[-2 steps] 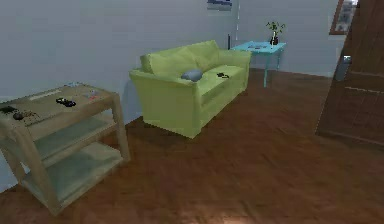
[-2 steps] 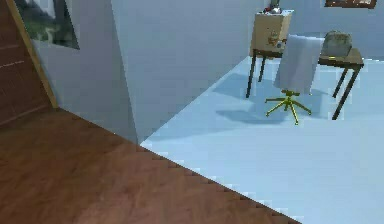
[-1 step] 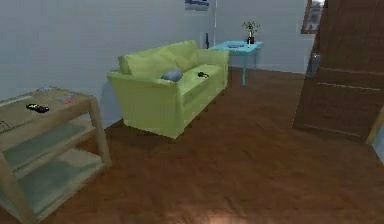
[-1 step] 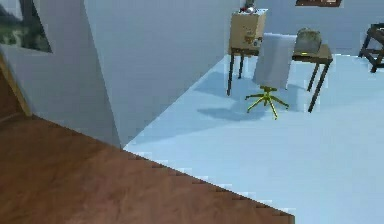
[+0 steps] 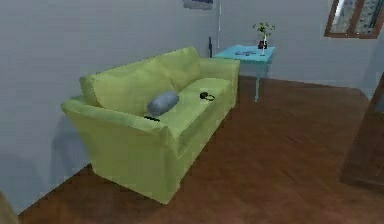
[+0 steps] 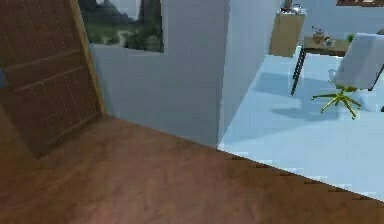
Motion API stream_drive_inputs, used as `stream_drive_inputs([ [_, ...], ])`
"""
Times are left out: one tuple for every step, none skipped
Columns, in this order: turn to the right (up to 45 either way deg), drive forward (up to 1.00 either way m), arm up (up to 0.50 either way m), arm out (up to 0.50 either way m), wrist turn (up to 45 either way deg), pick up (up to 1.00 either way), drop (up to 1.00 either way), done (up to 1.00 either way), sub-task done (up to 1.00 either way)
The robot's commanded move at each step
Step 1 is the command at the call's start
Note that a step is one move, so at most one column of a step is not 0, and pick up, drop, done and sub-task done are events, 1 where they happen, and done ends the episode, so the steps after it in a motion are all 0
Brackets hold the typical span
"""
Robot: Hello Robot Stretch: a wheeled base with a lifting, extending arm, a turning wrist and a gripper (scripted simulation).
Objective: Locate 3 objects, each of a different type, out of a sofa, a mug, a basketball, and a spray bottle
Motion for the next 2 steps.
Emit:
stream_drive_inputs([
  [3.0,0.0,0.0,0.0,0.0,0.0,0.0,0.0,0.0],
  [0.0,0.45,0.0,0.0,0.0,0.0,0.0,0.0,0.0],
])
